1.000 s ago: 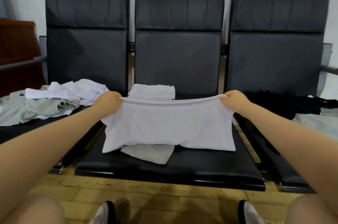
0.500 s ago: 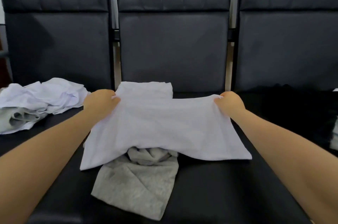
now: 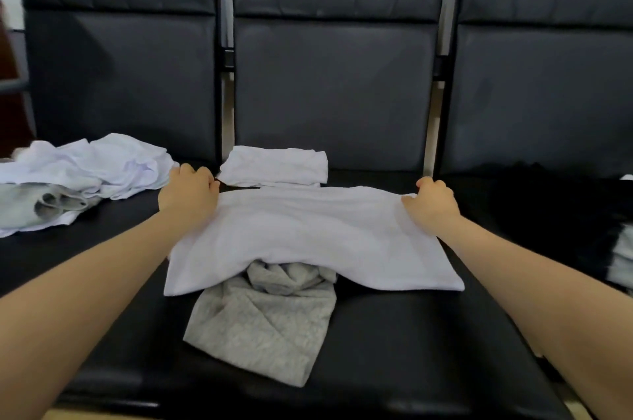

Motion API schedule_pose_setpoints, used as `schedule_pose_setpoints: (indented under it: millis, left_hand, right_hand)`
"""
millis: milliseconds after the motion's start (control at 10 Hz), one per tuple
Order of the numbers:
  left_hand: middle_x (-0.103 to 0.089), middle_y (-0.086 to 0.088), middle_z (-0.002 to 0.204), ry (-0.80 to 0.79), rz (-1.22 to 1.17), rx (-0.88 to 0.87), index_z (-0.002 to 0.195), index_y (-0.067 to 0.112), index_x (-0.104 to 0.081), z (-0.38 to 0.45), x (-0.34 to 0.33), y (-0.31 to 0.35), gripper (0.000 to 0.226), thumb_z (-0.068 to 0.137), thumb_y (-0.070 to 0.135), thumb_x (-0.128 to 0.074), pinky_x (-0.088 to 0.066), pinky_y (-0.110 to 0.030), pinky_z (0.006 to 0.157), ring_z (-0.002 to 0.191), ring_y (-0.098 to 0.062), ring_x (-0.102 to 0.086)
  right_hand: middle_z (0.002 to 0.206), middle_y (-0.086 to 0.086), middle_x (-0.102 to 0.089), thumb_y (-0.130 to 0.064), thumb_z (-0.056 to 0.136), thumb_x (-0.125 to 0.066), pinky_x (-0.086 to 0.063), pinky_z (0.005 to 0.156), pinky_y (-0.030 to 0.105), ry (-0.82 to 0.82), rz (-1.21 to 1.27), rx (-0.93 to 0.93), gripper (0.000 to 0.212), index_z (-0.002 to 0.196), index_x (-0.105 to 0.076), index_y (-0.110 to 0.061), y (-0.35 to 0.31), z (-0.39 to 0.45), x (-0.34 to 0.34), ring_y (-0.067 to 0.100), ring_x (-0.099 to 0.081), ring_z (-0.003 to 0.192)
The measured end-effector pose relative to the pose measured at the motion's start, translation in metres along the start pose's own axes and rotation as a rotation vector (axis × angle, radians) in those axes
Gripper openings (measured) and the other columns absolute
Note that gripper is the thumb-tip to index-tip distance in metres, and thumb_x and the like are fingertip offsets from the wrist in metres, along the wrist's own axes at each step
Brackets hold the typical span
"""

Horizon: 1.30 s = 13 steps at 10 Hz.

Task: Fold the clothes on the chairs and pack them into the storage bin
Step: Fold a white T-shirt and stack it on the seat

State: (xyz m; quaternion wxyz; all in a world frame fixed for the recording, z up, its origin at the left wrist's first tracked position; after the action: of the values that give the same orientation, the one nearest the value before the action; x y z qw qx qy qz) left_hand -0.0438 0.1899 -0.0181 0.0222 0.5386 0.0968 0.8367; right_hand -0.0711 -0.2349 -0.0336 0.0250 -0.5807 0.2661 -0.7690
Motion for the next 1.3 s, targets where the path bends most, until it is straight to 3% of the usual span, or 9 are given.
schedule_pose_setpoints:
  millis: [200, 400, 600, 700, 800, 900, 1000, 1200, 1300]
  left_hand:
    - [-0.055, -0.018, 0.102, -0.002, -0.179, -0.144, 0.106, 0.008, -0.065, -0.023, 0.036, 0.038, 0.025, 0.093, 0.020, -0.046, -0.046, -0.042, 0.079, 0.094, -0.036, -0.054]
    - [-0.061, 0.006, 0.097, -0.220, -0.370, -0.368, 0.092, 0.025, -0.066, -0.092, 0.050, 0.118, 0.020, 0.089, 0.042, -0.055, -0.047, -0.031, 0.080, 0.087, -0.015, -0.059]
    - [-0.053, 0.004, 0.109, -0.403, -0.304, -0.458, 0.112, 0.035, -0.063, -0.140, 0.019, 0.136, 0.031, 0.090, 0.053, -0.049, -0.042, -0.034, 0.095, 0.108, -0.014, -0.048]
    - [-0.052, 0.003, 0.107, -0.446, -0.304, -0.441, 0.111, 0.034, -0.064, -0.142, 0.012, 0.139, 0.028, 0.092, 0.047, -0.048, -0.043, -0.030, 0.090, 0.104, -0.014, -0.051]
    - [-0.052, 0.004, 0.102, -0.447, -0.321, -0.381, 0.106, 0.030, -0.063, -0.134, 0.010, 0.141, 0.027, 0.092, 0.048, -0.048, -0.045, -0.028, 0.081, 0.094, -0.014, -0.055]
    - [-0.054, 0.005, 0.098, -0.448, -0.337, -0.371, 0.103, 0.028, -0.062, -0.129, 0.007, 0.143, 0.026, 0.092, 0.047, -0.049, -0.045, -0.028, 0.077, 0.089, -0.012, -0.056]
    - [-0.056, 0.007, 0.094, -0.306, -0.290, -0.424, 0.101, 0.028, -0.063, -0.126, 0.010, 0.140, 0.028, 0.091, 0.048, -0.046, -0.044, -0.028, 0.080, 0.088, -0.012, -0.055]
    - [-0.055, 0.004, 0.106, -0.070, -0.108, -0.416, 0.112, 0.027, -0.060, -0.120, 0.009, 0.131, 0.072, 0.070, 0.060, -0.011, -0.034, -0.031, 0.083, 0.102, -0.018, -0.049]
    - [-0.051, 0.002, 0.114, -0.147, -0.157, -0.312, 0.116, 0.027, -0.057, -0.114, 0.000, 0.127, 0.042, 0.088, 0.050, -0.036, -0.037, -0.031, 0.089, 0.108, -0.019, -0.046]
  right_hand:
    - [0.126, 0.015, -0.048, -0.034, 0.093, -0.054, -0.046, 0.082, 0.034, -0.153, -0.124, 0.109, 0.043, 0.126, -0.049, -0.007, -0.005, -0.040, 0.015, 0.031, -0.050, 0.111]
    - [0.068, 0.002, -0.050, -0.039, 0.087, -0.060, -0.037, 0.054, 0.026, -0.285, -0.047, -0.009, 0.037, 0.065, -0.047, -0.012, 0.019, -0.066, 0.023, 0.017, -0.050, 0.065]
    - [0.087, 0.004, -0.054, -0.044, 0.081, -0.071, -0.047, 0.073, 0.029, -0.297, 0.057, -0.070, 0.042, 0.084, -0.049, -0.008, 0.023, -0.078, 0.024, 0.024, -0.059, 0.095]
    - [0.095, 0.006, -0.057, -0.035, 0.081, -0.074, -0.051, 0.089, 0.036, -0.320, 0.300, -0.207, 0.044, 0.099, -0.050, -0.004, 0.023, -0.074, 0.014, 0.028, -0.060, 0.101]
    - [0.115, 0.013, -0.058, -0.024, 0.083, -0.074, -0.049, 0.089, 0.035, -0.382, 0.558, -0.366, 0.054, 0.125, -0.051, 0.001, 0.018, -0.075, 0.005, 0.030, -0.058, 0.105]
    - [0.131, 0.016, -0.051, -0.018, 0.086, -0.071, -0.046, 0.092, 0.036, -0.411, 0.571, -0.372, 0.057, 0.134, -0.045, -0.002, 0.010, -0.074, 0.002, 0.031, -0.052, 0.117]
    - [0.132, 0.014, -0.050, -0.018, 0.092, -0.059, -0.040, 0.086, 0.031, -0.362, 0.595, -0.326, 0.048, 0.134, -0.044, -0.002, 0.007, -0.069, -0.001, 0.027, -0.050, 0.114]
    - [0.138, 0.016, -0.046, -0.015, 0.094, -0.055, -0.038, 0.107, 0.040, -0.399, 0.672, -0.440, 0.044, 0.134, -0.045, -0.002, 0.001, -0.066, -0.007, 0.033, -0.045, 0.127]
    - [0.142, 0.017, -0.046, -0.016, 0.091, -0.054, -0.041, 0.104, 0.042, -0.392, 0.727, -0.325, 0.047, 0.136, -0.047, -0.003, -0.021, -0.053, -0.008, 0.033, -0.045, 0.130]
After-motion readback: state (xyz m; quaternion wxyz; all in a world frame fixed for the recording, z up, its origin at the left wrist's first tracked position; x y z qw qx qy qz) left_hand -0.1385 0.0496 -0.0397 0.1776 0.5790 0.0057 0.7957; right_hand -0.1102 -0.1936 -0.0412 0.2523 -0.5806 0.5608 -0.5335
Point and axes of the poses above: each hand's wrist, its own z-axis towards the middle knuckle, its own x-axis out of the back of the hand, y = z × x, the point moved 7 cm from there along z, towards the middle knuckle
